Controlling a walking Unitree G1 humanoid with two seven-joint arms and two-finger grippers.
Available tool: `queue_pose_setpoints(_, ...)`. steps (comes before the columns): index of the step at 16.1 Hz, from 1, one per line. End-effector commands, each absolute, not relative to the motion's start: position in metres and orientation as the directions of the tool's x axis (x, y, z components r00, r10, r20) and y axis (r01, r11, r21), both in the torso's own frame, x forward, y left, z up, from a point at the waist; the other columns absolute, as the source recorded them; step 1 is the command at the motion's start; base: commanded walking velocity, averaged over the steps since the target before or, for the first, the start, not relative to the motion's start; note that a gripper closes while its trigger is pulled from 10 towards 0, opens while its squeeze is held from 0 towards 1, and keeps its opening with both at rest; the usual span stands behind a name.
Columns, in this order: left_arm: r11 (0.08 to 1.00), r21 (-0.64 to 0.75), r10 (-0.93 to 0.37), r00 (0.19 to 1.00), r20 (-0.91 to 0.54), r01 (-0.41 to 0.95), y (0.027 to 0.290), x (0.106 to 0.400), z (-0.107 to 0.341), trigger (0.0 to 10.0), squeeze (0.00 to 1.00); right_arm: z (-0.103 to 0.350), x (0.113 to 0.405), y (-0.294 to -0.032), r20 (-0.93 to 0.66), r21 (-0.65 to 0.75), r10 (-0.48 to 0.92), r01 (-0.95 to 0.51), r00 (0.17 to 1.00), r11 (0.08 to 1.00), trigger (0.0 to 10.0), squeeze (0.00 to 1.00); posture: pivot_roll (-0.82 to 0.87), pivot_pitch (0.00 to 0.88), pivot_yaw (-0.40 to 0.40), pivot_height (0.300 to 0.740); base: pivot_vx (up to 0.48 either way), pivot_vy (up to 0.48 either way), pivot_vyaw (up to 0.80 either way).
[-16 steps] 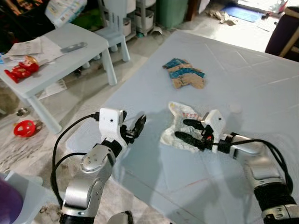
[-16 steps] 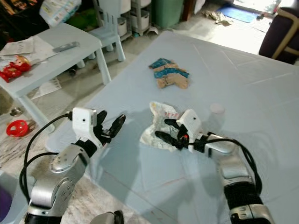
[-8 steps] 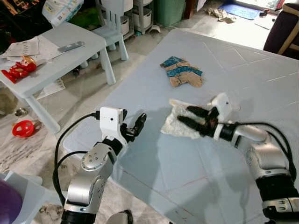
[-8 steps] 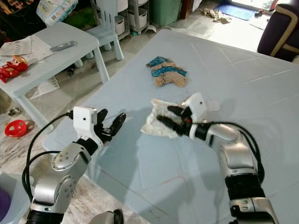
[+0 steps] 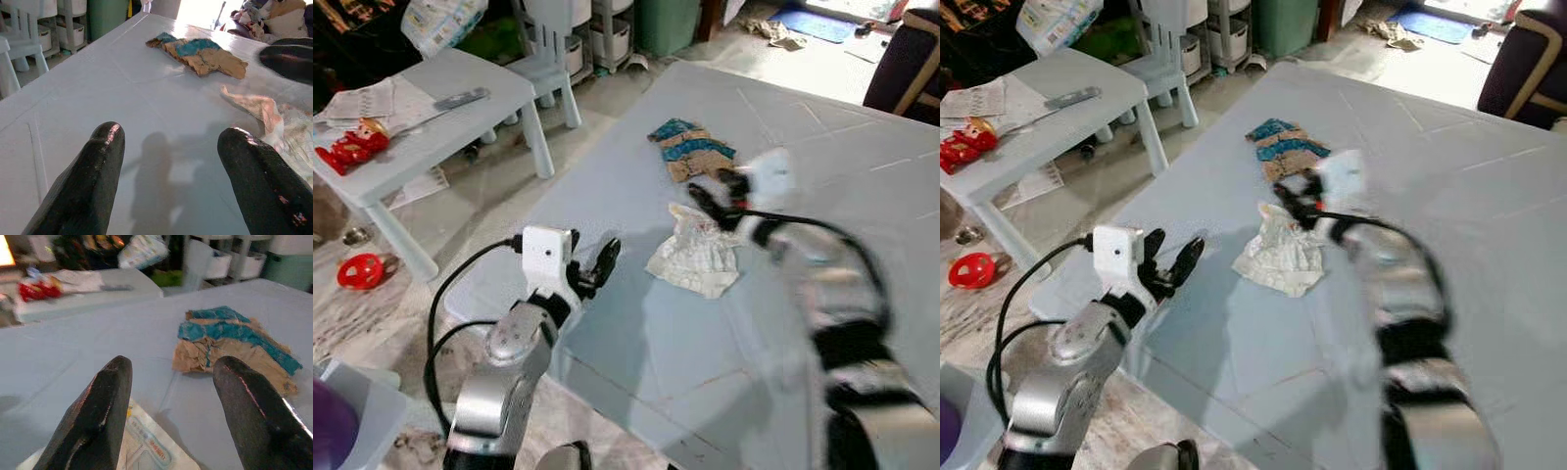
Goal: Picking trash to rubbish bin
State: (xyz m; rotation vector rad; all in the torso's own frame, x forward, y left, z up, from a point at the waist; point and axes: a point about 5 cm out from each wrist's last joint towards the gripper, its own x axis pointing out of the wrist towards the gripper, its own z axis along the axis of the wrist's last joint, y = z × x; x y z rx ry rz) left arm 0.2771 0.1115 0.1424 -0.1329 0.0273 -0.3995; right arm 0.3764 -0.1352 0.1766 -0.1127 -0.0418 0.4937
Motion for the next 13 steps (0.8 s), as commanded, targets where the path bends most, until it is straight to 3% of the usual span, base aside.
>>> queue_pose_setpoints(1,0.92,-0.118,-0.378,0.926,-0.006,0.375,0.113,0.273,0.143,10.0,0.0,0.179,0.381,-0.127,0.026,-0.149,0.459,-0.45,0.888,0.88,10.0,0.0,0.08,0.148,-0.025,0.74,0.0,0.0,0.0)
queue_pose_setpoints(5,0.933,-0.116,-0.345,0.938,-0.022,0.341,0.119,0.254,0.143,10.0,0.0,0.175,0.391,-0.099,0.066,-0.193,0.36,-0.342,0.931,0.92,10.0,0.0,0.16,0.185,-0.034,0.74,0.0,0.0,0.0)
queue_pose_setpoints(8,0.934,-0.121,-0.34,0.941,-0.008,0.336,0.119,0.243,0.148,10.0,0.0,0.174,0.395,-0.096,0.084,-0.232,0.265,-0.24,0.961,0.943,10.0,0.0,0.19,0.217,-0.034,0.74,0.0,0.0,0.0)
queue_pose_setpoints(10,0.932,-0.089,-0.353,0.935,-0.016,0.351,0.12,0.244,0.148,10.0,0.0,0.179,0.398,-0.102,0.104,-0.246,0.204,-0.173,0.974,0.954,10.0,0.0,0.17,0.229,-0.025,0.74,0.0,0.0,0.0)
queue_pose_setpoints(13,0.929,-0.056,-0.365,0.931,0.021,0.365,0.124,0.276,0.157,10.0,0.0,0.185,0.396,-0.131,0.177,-0.203,0.147,-0.11,0.973,0.973,10.0,0.0,0.09,0.221,-0.008,0.74,0.0,0.0,0.0)
